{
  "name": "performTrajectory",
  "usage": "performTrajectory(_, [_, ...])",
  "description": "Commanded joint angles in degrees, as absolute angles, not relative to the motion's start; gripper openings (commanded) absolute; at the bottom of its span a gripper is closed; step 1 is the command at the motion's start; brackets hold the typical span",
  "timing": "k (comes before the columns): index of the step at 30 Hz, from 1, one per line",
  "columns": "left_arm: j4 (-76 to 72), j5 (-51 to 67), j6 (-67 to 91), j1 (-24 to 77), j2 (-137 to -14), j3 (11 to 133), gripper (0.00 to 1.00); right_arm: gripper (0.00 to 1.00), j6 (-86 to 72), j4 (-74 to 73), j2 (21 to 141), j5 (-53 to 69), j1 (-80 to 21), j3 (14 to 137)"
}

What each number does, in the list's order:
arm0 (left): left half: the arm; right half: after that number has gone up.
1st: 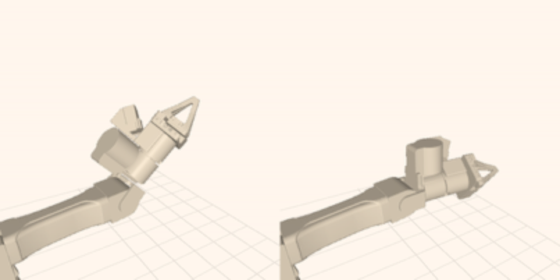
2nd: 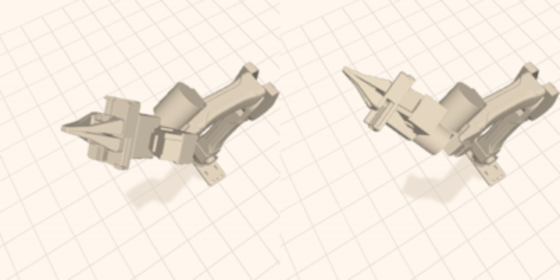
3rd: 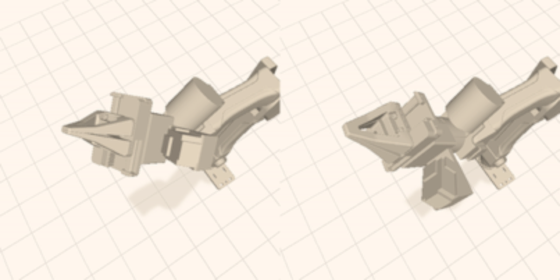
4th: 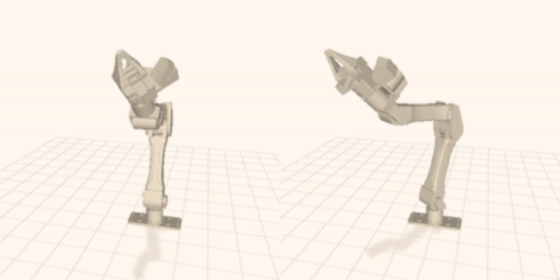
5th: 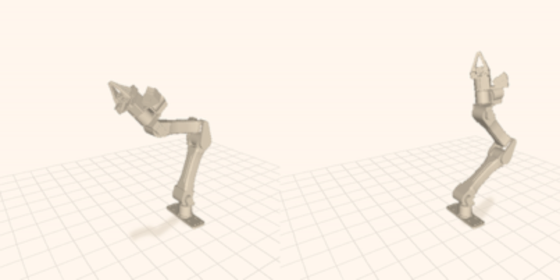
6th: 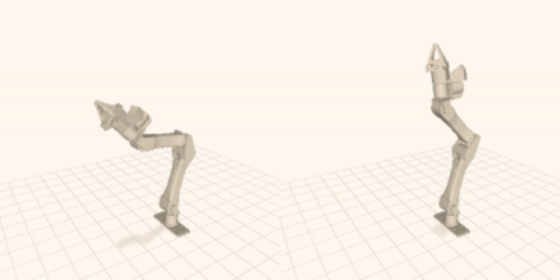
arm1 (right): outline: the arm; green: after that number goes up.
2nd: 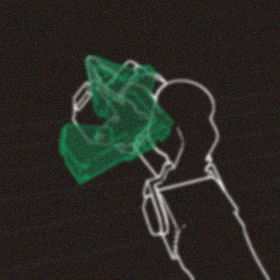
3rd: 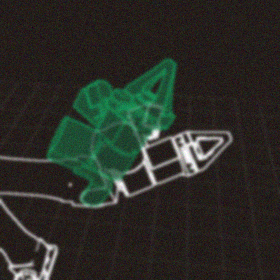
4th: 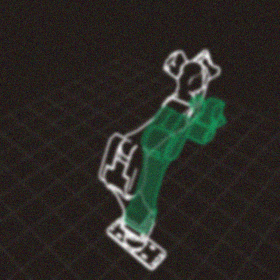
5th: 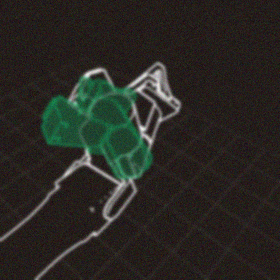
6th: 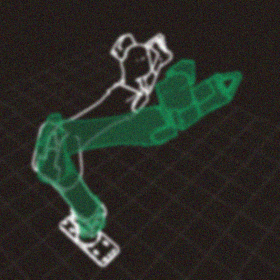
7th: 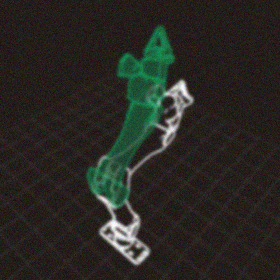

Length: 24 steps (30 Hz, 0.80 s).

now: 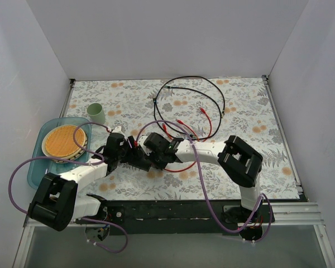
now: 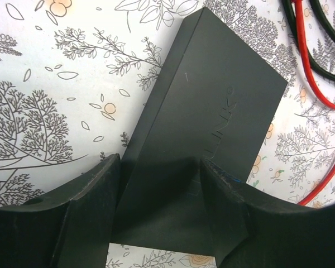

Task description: Insert the plug into the switch port

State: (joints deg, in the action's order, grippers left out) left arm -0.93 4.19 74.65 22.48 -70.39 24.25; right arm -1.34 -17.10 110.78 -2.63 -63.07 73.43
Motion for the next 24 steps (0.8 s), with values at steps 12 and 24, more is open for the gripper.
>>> performTrajectory(12, [10.1, 22.77, 87.01, 31.82, -66.53, 26.45, 0.39, 0.26, -4.57, 20.92, 105.47, 3.34, -65.83, 62.58])
performTrajectory(24, [24.08, 3.78, 88.59, 29.88, -65.3, 32.87, 0.75, 0.47, -4.66, 15.83, 102.48, 4.75, -65.83, 56.16])
